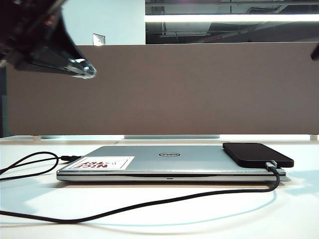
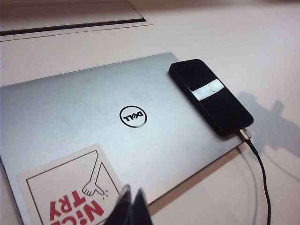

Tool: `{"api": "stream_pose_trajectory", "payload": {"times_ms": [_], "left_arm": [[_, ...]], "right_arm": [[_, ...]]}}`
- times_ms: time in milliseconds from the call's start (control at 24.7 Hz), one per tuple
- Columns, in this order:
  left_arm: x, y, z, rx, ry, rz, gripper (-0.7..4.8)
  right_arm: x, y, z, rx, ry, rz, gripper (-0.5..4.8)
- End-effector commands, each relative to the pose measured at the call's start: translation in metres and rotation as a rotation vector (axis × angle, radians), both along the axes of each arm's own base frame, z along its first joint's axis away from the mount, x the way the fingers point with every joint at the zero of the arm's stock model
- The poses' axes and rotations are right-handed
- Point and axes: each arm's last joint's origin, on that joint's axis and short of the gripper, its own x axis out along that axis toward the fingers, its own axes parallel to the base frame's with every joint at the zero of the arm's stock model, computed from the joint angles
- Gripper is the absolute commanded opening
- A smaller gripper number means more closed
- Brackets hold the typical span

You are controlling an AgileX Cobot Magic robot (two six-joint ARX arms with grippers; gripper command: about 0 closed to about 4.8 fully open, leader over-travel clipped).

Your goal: Pick up the charging cable and the phone, plug the charging cable into the charging port on the phone, and finally place them back on the table.

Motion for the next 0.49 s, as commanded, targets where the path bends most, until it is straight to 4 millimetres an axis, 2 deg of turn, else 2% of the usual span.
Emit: {"api": "stream_pose_trajectory", "payload": {"times_ms": [40, 243, 485], "left_arm": [[-0.013, 0.009, -0.001, -0.030, -0.054, -0.003, -0.06], [-0.034, 0.024, -0.007, -0.045, -0.159, -0.016, -0.06], [-0.047, 0.033, -0.014, -0.085, -0.236, -0.016, -0.06]], "right_arm": [[-0.006, 0.000, -0.010, 0.014, -0.055, -0.004, -0.02], [-0.009, 0.000, -0.024, 0.029, -0.039, -0.007, 0.03], [-0.009, 0.000, -0.024, 0.027, -0.030, -0.009, 0.03]]}}
